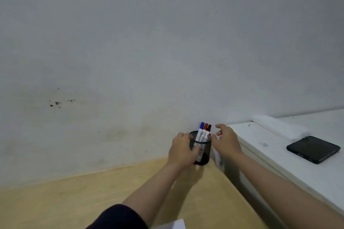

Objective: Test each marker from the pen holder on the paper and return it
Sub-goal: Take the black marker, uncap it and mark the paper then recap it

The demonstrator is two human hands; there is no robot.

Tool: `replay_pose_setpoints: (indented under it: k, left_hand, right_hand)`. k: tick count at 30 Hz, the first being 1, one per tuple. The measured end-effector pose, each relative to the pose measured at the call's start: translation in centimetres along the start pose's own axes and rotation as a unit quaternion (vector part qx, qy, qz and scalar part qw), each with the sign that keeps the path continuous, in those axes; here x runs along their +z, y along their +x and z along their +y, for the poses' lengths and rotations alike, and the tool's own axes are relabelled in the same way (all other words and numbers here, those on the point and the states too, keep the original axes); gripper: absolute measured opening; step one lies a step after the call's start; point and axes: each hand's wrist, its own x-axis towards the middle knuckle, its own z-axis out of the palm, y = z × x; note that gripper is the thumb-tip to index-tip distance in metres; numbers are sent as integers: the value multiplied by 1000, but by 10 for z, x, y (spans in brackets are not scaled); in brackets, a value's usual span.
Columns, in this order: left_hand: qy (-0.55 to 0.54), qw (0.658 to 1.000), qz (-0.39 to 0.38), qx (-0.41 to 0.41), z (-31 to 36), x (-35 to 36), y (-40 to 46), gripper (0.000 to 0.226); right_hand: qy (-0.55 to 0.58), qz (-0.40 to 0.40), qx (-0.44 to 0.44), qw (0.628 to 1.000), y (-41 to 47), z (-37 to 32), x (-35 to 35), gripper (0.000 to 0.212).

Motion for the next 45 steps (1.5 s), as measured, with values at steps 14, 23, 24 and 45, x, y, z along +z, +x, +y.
replay_pose_setpoints:
  k: [14, 23, 24, 45]
  left_hand:
    - [-20, 996, 87, -22, -24, 45, 44, 35]
    - [-77, 994, 62, -36, 0, 28, 25, 25]
    - [-120, 990, 65, -44, 8, 23, 19, 21]
    - [-403, 905, 135, -24, 64, -157, -96, 13]
  right_hand:
    - [34, 33, -29, 998, 49, 24, 27, 15]
    - [123, 71, -117, 983, 18, -11, -6, 20]
    - [135, 77, -129, 979, 11, -19, -12, 20]
    - [279, 34, -181, 942, -131, -146, -60, 19]
